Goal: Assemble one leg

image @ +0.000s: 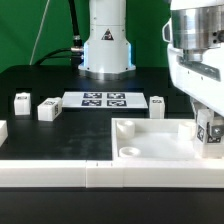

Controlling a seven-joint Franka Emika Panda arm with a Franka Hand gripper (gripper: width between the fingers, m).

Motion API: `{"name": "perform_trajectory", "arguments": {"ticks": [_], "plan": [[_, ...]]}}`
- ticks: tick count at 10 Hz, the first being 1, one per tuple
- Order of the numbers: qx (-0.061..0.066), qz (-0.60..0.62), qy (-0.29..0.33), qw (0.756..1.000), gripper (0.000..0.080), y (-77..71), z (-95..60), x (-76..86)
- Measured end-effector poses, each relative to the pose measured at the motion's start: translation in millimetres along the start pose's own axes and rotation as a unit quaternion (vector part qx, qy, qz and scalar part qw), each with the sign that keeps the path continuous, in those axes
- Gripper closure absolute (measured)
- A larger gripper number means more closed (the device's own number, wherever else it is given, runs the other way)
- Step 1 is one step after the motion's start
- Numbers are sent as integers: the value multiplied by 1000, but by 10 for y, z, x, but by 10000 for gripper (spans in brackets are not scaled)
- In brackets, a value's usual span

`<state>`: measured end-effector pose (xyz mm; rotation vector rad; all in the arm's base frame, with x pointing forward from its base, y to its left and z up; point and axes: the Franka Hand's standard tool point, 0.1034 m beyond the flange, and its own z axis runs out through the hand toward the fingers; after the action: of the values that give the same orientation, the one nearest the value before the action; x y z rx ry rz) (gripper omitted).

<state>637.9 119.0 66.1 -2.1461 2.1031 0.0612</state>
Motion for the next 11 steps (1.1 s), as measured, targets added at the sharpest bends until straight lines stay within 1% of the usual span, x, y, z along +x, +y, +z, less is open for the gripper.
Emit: {"name": "perform_trajectory", "arguments": {"ticks": [1,2,3,5,6,7,8,9,11], "plan": [[1,39,-1,999,507,-1,0,0],[1,48,-1,999,507,-1,0,1],[1,97,-4,995,507,-2,-1,-2],[1,83,-4,997,507,0,2,-2],[1,61,-4,998,327,1,5,-2],[0,46,-4,999,327,4,7,-2],[-6,5,-4,1000,191,13,9,-11],[-6,-69,-5,998,162,13,10,-13],[-10,-168,-5,986,152,32,17,-57]]}}
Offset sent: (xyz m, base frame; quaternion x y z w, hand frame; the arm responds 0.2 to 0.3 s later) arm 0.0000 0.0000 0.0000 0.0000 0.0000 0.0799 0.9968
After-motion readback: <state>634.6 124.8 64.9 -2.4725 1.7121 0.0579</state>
